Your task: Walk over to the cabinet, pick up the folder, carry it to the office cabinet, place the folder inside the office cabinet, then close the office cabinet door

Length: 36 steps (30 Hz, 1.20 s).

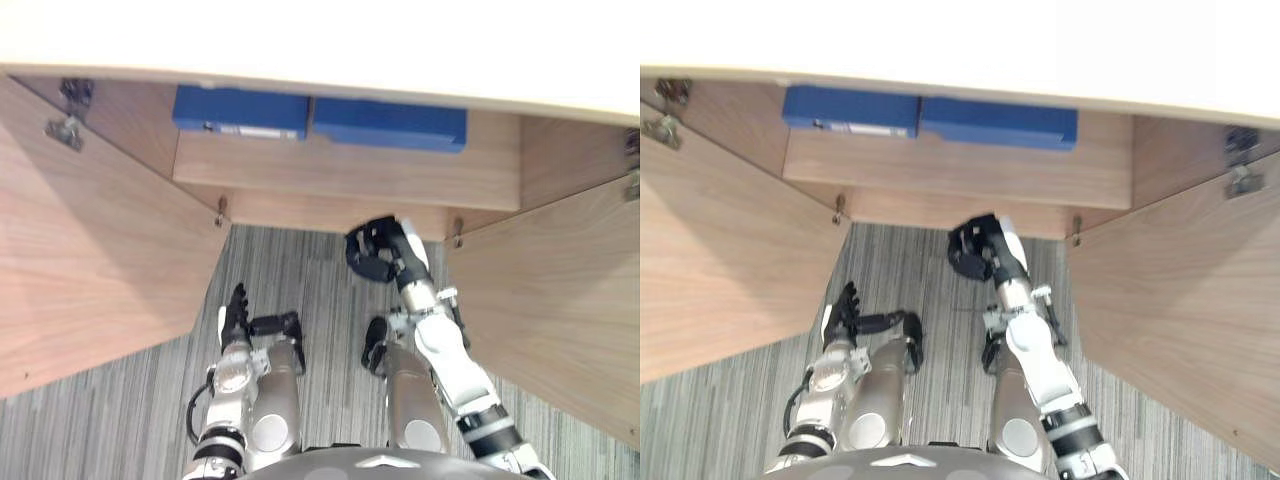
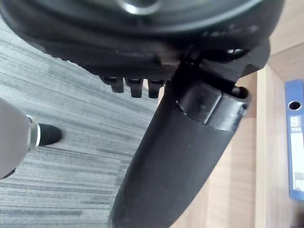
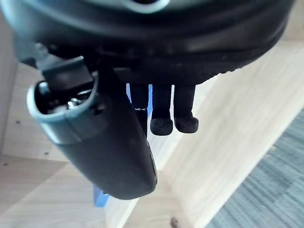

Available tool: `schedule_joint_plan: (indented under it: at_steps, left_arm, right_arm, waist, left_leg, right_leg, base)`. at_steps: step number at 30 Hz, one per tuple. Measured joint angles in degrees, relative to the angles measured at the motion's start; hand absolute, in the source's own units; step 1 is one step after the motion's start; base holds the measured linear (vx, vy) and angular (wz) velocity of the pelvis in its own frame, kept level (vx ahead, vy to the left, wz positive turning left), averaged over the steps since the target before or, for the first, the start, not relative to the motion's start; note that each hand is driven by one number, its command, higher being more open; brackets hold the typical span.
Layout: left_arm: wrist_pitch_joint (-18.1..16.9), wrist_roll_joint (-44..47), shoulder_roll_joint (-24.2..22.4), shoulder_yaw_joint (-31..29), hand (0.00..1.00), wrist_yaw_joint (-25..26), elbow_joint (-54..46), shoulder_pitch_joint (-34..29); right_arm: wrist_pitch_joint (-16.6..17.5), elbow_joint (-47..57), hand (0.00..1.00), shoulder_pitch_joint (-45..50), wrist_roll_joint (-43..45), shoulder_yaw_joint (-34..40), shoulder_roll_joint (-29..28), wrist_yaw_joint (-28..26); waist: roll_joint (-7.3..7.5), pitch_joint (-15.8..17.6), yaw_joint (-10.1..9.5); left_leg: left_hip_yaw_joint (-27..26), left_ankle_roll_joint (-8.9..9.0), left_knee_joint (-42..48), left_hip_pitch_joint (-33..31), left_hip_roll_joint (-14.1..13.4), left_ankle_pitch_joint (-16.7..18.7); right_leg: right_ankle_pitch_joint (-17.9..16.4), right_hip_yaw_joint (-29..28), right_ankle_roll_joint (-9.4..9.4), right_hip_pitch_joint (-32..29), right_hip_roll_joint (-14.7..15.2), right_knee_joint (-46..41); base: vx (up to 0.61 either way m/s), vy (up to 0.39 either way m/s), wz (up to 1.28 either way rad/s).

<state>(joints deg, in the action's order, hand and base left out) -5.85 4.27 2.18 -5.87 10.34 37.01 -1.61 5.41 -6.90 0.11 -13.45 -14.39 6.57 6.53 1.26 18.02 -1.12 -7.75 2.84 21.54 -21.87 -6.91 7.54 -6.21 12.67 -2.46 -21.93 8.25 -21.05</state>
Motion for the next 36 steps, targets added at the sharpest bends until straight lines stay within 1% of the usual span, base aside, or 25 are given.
schedule_joint_plan:
  at_steps: [2, 4, 5, 6, 9, 11, 13, 14, 16, 17, 20, 24, 27, 29, 31, 32, 36]
  left_arm:
    - [0.5, -0.4, 0.2, 0.2, 1.00, -0.6, 2.2, -0.7]
    - [0.7, -0.5, 0.3, 0.2, 1.00, -0.8, 3.2, -1.6]
    - [0.8, -0.5, 0.3, 0.2, 1.00, -0.8, 3.3, -1.9]
    - [0.9, -0.6, 0.3, 0.2, 1.00, -0.9, 3.8, -2.6]
    - [1.0, -2.0, 0.6, 0.3, 1.00, -1.0, 5.4, -2.9]
    - [1.0, -2.8, 0.9, 0.4, 1.00, -1.0, 6.0, -3.1]
    - [1.0, -2.8, 0.9, 0.5, 1.00, -1.0, 6.4, -3.3]
    - [1.0, -2.8, 0.8, 0.5, 1.00, -1.0, 7.3, -3.3]
    - [1.1, -2.8, 0.8, 0.5, 1.00, -1.0, 8.9, -3.4]
    - [1.4, -2.8, 0.7, 0.5, 1.00, -1.0, 10.0, -3.8]
    - [1.9, -3.2, 0.8, 0.5, 1.00, -1.0, 12.2, -4.8]
    - [2.6, -4.7, 1.0, 0.4, 1.00, -1.2, 13.6, -6.3]
    - [2.7, -4.9, 1.2, 0.3, 1.00, -1.2, 14.5, -6.4]
    - [2.7, -4.9, 1.2, 0.2, 1.00, -1.2, 14.7, -6.4]
    - [2.7, -5.0, 1.3, 0.0, 1.00, -1.3, 15.8, -6.4]
    - [2.7, -5.0, 1.3, 0.0, 1.00, -1.3, 16.3, -6.3]
    - [2.7, -5.0, 1.3, 0.0, 1.00, -1.3, 16.8, -6.0]
  right_arm:
    - [0.1, -4.9, 0.00, 1.8, -0.1, 1.8, -0.5, -0.4]
    - [0.1, -11.3, 0.00, 3.3, -0.7, 5.2, -1.9, -0.6]
    - [0.0, -12.9, 0.00, 3.5, -0.9, 6.6, -2.3, -0.6]
    - [-0.2, -16.8, 0.00, 4.4, -1.2, 8.8, -3.2, -0.5]
    - [-0.2, -22.2, 0.00, 5.3, -0.7, 11.2, -4.0, 0.2]
    - [-0.5, -27.3, 0.00, 5.3, 0.1, 13.5, -4.6, 0.9]
    - [-0.7, -30.1, 0.00, 5.3, 0.8, 15.0, -4.8, 1.4]
    - [-1.0, -31.8, 1.00, 5.3, 2.3, 16.2, -4.9, 1.8]
    - [-1.3, -34.6, 1.00, 5.1, 2.7, 18.3, -5.1, 2.4]
    - [-1.7, -36.6, 1.00, 5.1, 3.4, 19.8, -5.1, 2.6]
    - [-2.6, -40.1, 1.00, 5.5, 4.6, 21.8, -5.0, 3.8]
    - [-3.3, -42.6, 1.00, 6.3, 4.8, 22.3, -5.1, 4.1]
    - [-3.8, -43.4, 1.00, 6.3, 7.0, 22.4, -5.3, 4.2]
    - [-3.8, -43.9, 1.00, 6.3, 7.4, 22.6, -5.4, 4.2]
    - [-3.8, -44.7, 1.00, 6.2, 9.2, 24.8, -6.2, 4.2]
    - [-3.9, -45.4, 1.00, 6.2, 9.3, 25.1, -6.1, 4.3]
    - [-3.8, -45.7, 1.00, 6.2, 11.4, 26.5, -6.4, 4.5]
  waist:
    - [-0.04, -1.9, 0.39]
    - [-0.19, -2.9, 0.74]
    - [-0.29, -3.1, 0.91]
    - [-0.54, -4.7, 1.25]
    - [-1.09, -6.8, 1.55]
    - [-1.19, -8.3, 1.66]
    - [-1.20, -9.3, 1.78]
    - [-1.24, -9.6, 1.95]
    - [-1.16, -9.8, 2.12]
    - [-1.01, -10.5, 2.14]
    - [-0.59, -10.9, 2.26]
    - [-0.27, -11.2, 2.49]
    - [-0.09, -11.4, 2.49]
    - [0.07, -11.6, 2.49]
    - [0.19, -11.9, 2.53]
    - [0.30, -12.5, 2.65]
    - [0.24, -12.6, 2.68]
  left_leg:
    - [-0.3, 0.15, -4.1, 2.8, 0.2, -1.5]
    - [-0.9, 0.18, -8.0, 7.0, 0.6, -2.8]
    - [-1.0, 0.27, -8.9, 8.0, 0.8, -3.0]
    - [-1.2, 0.28, -10.9, 9.9, 1.1, -3.5]
    - [-1.6, 0.20, -13.4, 13.0, 1.5, -4.0]
    - [-2.2, 0.26, -15.5, 15.6, 1.7, -4.7]
    - [-2.5, 0.21, -16.7, 16.7, 2.1, -5.3]
    - [-2.5, 0.09, -17.5, 17.5, 2.3, -5.8]
    - [-2.6, 0.03, -18.4, 18.9, 2.5, -6.2]
    - [-2.7, -0.03, -18.9, 19.3, 2.6, -6.5]
    - [-2.8, -0.25, -20.8, 21.0, 2.9, -7.6]
    - [-3.0, -0.25, -22.7, 22.3, 3.3, -8.6]
    - [-3.8, 0.01, -24.2, 23.5, 3.4, -9.2]
    - [-4.1, 0.01, -24.3, 23.9, 3.4, -9.2]
    - [-4.5, 0.02, -24.7, 25.1, 3.5, -9.2]
    - [-5.2, 0.04, -25.3, 25.7, 3.6, -9.2]
    - [-7.5, 0.11, -25.5, 27.1, 3.6, -8.5]
  right_leg:
    - [2.3, 0.3, -0.27, 3.3, -0.8, 5.3]
    - [4.2, 0.2, -0.75, 7.6, -1.3, 10.3]
    - [4.6, 0.2, -0.80, 8.7, -1.4, 11.4]
    - [5.5, 0.2, -1.15, 10.7, -1.5, 13.9]
    - [6.8, 0.1, -1.40, 13.9, -1.7, 17.1]
    - [7.9, -0.2, -1.49, 16.5, -2.0, 19.7]
    - [8.6, -0.4, -1.49, 17.4, -2.2, 20.9]
    - [8.9, -0.5, -1.48, 18.1, -2.2, 21.4]
    - [9.3, -0.6, -1.55, 19.3, -2.3, 22.1]
    - [9.6, -0.7, -1.50, 19.5, -2.3, 22.5]
    - [10.3, -1.0, -1.44, 20.5, -2.3, 23.3]
    - [11.2, -1.5, -1.61, 21.1, -2.3, 24.4]
    - [11.5, -2.4, -1.79, 21.2, -2.3, 24.5]
    - [11.5, -2.8, -1.82, 21.3, -2.3, 24.5]
    - [11.6, -3.1, -1.80, 22.2, -2.4, 24.8]
    - [11.7, -3.7, -1.76, 22.3, -2.4, 24.9]
    - [11.9, -6.1, -1.82, 22.4, -2.6, 25.0]
  base:
    - [0.16, 0.012, -0.07]
    - [0.12, 0.029, -0.07]
    - [0.08, 0.032, -0.05]
    - [0.05, 0.025, -0.03]
    - [0.07, 0.026, -0.06]
    - [0.01, 0.006, -0.10]
    - [-0.03, -0.004, -0.07]
    - [-0.04, -0.008, -0.05]
    - [-0.07, -0.004, -0.04]
    - [-0.08, 0.000, -0.04]
    - [-0.08, 0.001, -0.03]
    - [-0.10, 0.013, -0.06]
    - [-0.05, 0.008, -0.11]
    - [-0.03, 0.005, -0.13]
    - [-0.01, 0.003, -0.14]
    - [0.02, 0.008, -0.22]
    - [0.02, 0.017, -0.32]
